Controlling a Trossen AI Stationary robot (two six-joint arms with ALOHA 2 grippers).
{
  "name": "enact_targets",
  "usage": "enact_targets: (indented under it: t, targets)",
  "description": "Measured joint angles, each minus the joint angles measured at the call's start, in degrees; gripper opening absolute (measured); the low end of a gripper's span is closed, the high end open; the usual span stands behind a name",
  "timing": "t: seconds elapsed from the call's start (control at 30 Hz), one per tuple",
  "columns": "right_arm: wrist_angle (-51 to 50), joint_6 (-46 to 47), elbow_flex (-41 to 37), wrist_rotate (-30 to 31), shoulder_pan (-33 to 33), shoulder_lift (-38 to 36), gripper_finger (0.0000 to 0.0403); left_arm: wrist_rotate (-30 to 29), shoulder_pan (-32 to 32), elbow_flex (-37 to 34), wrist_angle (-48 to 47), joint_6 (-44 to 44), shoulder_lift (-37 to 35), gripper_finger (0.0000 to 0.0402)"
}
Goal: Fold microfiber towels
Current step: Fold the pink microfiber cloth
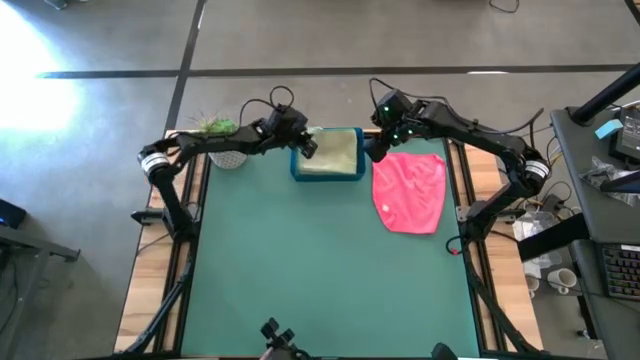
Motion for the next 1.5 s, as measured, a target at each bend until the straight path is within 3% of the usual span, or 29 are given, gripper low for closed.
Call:
enact_targets:
  t: [0.3, 0.53, 1.0, 1.3, 1.5]
  targets:
    - [-6.40, -0.06, -0.92, -0.04, 0.50, -3.94, 0.0151, 0.01, -0.28, -0.10, -2.00, 0.27, -9.94, 0.0138]
    - [-5.99, 4.29, -8.16, -0.19, 3.29, -10.22, 0.0142, -0.04, -3.06, -2.18, -5.96, -0.14, -14.14, 0.0138]
    - [-1.16, 19.60, -23.45, -0.21, 11.12, -14.51, 0.0141, -1.10, -12.84, -3.87, -16.62, -4.65, -14.58, 0.0138]
    - [3.32, 31.06, -29.18, -0.02, 17.88, -14.47, 0.0087, -1.12, -15.85, -3.87, -28.35, -4.71, -18.34, 0.0138]
    - [8.60, 38.33, -33.74, 0.10, 20.97, -14.49, 0.0043, -1.41, -20.06, -7.10, -29.20, -5.76, -22.05, 0.0138]
